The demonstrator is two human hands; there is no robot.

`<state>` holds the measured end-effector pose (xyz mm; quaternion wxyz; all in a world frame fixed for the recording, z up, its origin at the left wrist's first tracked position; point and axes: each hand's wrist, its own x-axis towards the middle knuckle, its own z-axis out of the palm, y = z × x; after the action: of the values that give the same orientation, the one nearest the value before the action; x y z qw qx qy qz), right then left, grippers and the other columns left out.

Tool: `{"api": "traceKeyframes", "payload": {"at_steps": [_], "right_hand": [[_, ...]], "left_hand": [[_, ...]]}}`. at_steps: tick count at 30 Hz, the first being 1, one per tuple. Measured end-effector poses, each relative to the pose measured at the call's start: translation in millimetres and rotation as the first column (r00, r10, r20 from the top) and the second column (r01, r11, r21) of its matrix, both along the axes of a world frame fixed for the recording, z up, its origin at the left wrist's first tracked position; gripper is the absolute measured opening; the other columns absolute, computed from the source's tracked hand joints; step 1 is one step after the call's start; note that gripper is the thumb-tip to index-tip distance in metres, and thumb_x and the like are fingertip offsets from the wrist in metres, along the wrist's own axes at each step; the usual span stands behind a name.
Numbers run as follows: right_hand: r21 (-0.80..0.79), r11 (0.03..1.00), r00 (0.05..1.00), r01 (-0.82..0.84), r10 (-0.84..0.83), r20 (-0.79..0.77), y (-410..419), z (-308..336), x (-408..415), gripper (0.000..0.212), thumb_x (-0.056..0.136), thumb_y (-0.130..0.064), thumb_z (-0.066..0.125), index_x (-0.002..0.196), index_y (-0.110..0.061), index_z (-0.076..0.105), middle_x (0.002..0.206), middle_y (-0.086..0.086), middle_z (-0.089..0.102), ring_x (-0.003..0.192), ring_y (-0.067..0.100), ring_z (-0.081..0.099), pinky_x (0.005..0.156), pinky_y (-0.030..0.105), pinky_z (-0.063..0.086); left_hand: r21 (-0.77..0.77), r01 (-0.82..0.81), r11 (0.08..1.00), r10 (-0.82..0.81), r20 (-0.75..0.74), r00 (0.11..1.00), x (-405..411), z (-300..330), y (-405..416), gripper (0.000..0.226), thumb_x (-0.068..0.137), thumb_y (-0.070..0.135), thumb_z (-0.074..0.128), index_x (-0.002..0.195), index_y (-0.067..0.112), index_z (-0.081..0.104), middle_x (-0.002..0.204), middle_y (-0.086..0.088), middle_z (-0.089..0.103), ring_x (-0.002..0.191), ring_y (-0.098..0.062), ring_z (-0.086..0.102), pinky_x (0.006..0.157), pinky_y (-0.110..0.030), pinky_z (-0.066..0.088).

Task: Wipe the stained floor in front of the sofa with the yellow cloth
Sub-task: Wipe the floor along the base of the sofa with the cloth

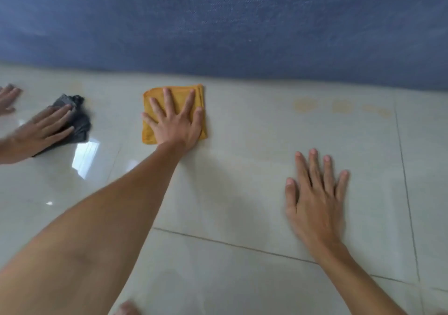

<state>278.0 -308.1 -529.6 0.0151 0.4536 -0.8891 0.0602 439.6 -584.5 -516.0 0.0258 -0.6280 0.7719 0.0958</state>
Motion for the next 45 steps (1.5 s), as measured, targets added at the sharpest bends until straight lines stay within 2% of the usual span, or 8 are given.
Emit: {"api": "traceKeyframes", "payload": {"at_steps": [8,11,14,21,26,31,38,45], "right_hand": [[-0.255,0.967,0.984,0.002,0.044,0.172,0,0,-9,0.056,0.095,-0.036,0.038,0.145,-0.015,0.049,0.155,0.009,0.041,0.147,0.029,0.032,0.12,0.06,0.013],[-0.488,0.864,0.928,0.127,0.071,0.366,7,5,-18,0.051,0.095,-0.026,0.04,0.139,-0.005,0.054,0.152,0.015,0.044,0.145,0.029,0.037,0.119,0.057,0.021],[-0.391,0.913,0.969,0.118,-0.021,0.245,15,11,-21,0.05,0.096,-0.028,0.038,0.138,-0.008,0.056,0.151,0.015,0.046,0.144,0.033,0.038,0.117,0.059,0.024],[0.081,0.992,0.989,0.093,-0.101,0.112,29,15,-25,0.064,0.094,-0.048,0.02,0.154,-0.027,0.032,0.164,0.003,0.023,0.152,0.03,0.016,0.119,0.064,0.006],[0.087,0.991,0.992,0.103,-0.109,0.065,28,7,-24,0.064,0.095,-0.048,0.021,0.155,-0.028,0.026,0.165,0.003,0.019,0.153,0.031,0.013,0.119,0.064,0.005],[0.039,0.993,0.993,0.113,-0.114,0.032,28,4,-22,0.062,0.096,-0.046,0.028,0.154,-0.025,0.031,0.163,0.005,0.025,0.151,0.033,0.019,0.117,0.066,0.01],[-0.012,0.996,0.996,0.089,-0.088,0.032,27,4,-24,0.06,0.097,-0.045,0.032,0.153,-0.025,0.034,0.162,0.005,0.028,0.151,0.032,0.02,0.119,0.064,0.009],[-0.507,0.833,0.939,0.224,-0.044,0.342,42,13,-43,0.045,0.097,-0.024,0.043,0.136,-0.008,0.058,0.15,0.011,0.048,0.144,0.026,0.039,0.119,0.05,0.027]], "left_hand": [[0.026,0.408,0.912,-0.408,-0.019,0.913,-144,2,70,0.058,0.093,0.064,0.015,0.15,0.053,0.011,0.166,-0.007,-0.003,0.149,-0.045,-0.008,0.111,-0.071,-0.007],[0.011,0.551,0.834,-0.551,-0.031,0.834,-120,4,133,0.057,0.094,0.063,0.02,0.15,0.053,0.015,0.166,-0.007,0.0,0.149,-0.045,0.0,0.112,-0.071,0.0],[-0.016,0.598,0.802,-0.598,-0.02,0.801,-58,7,184,0.057,0.094,0.064,0.026,0.149,0.054,0.017,0.166,-0.006,0.003,0.149,-0.045,0.005,0.113,-0.069,0.006],[0.003,0.247,0.969,-0.247,0.063,0.967,102,6,173,0.059,0.091,0.065,0.021,0.149,0.056,0.014,0.166,-0.004,0.007,0.15,-0.042,0.007,0.115,-0.066,0.01],[0.02,-0.016,1.0,0.015,0.057,0.998,116,4,101,0.058,0.09,0.068,0.015,0.147,0.059,0.005,0.166,-0.001,-0.003,0.15,-0.039,-0.003,0.115,-0.067,0.001],[0.003,-0.058,0.998,0.058,0.043,0.997,50,1,32,0.058,0.092,0.068,0.013,0.148,0.057,0.003,0.166,-0.002,-0.008,0.15,-0.041,-0.008,0.114,-0.069,-0.003],[0.011,0.217,0.976,-0.217,0.019,0.976,-121,-1,31,0.061,0.091,0.068,0.01,0.15,0.053,0.007,0.166,-0.006,-0.004,0.149,-0.044,-0.009,0.112,-0.07,-0.006],[0.001,0.605,0.796,-0.605,0.002,0.796,-180,2,148,0.06,0.092,0.066,0.013,0.15,0.053,0.007,0.166,-0.006,-0.005,0.149,-0.045,-0.004,0.112,-0.071,-0.002]]}}
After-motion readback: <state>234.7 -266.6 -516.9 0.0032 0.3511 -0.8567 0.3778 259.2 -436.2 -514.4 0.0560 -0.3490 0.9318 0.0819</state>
